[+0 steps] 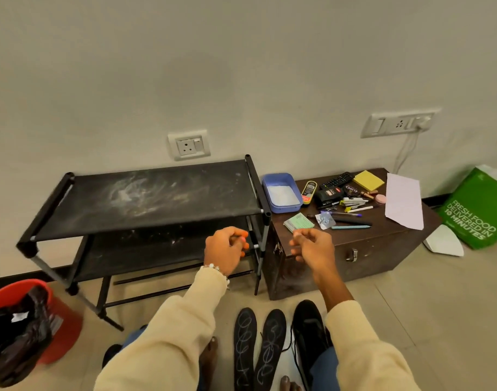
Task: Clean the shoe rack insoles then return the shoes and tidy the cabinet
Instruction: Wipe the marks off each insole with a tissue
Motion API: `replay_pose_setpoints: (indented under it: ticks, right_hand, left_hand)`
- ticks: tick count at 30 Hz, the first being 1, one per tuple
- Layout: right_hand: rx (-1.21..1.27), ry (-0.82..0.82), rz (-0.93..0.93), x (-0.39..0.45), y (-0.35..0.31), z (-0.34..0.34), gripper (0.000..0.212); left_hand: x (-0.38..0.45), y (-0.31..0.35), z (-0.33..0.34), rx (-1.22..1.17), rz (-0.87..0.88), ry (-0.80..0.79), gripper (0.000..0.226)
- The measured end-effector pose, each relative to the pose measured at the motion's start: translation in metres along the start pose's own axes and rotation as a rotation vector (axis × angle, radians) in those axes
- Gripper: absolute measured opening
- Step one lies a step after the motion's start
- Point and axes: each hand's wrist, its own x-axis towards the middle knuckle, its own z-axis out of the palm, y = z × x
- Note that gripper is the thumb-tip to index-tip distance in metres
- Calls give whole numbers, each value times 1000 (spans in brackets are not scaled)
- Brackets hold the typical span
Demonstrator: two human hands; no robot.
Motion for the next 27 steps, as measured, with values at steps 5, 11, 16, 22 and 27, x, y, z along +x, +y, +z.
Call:
replay_pose_setpoints:
  ticks: [5, 11, 16, 22, 27]
  right_hand:
    - [-156, 45, -23, 81, 5, 8, 10]
    - [-490, 74, -232, 193, 5, 27, 13]
    - [-906, -156, -413, 259, 11, 54, 21]
    - [-1223, -331, -507, 300, 15, 90, 37]
    - [-1355, -306, -560, 308, 20, 99, 29]
  left_hand:
    - [54, 8, 11, -95, 75, 18, 17]
    - [145, 23, 16, -15, 275, 89, 13]
    - [217, 26, 48, 286, 311, 17, 16]
    - [256, 16, 67, 653, 405, -41, 19]
    - [260, 12, 63, 684, 430, -62, 19]
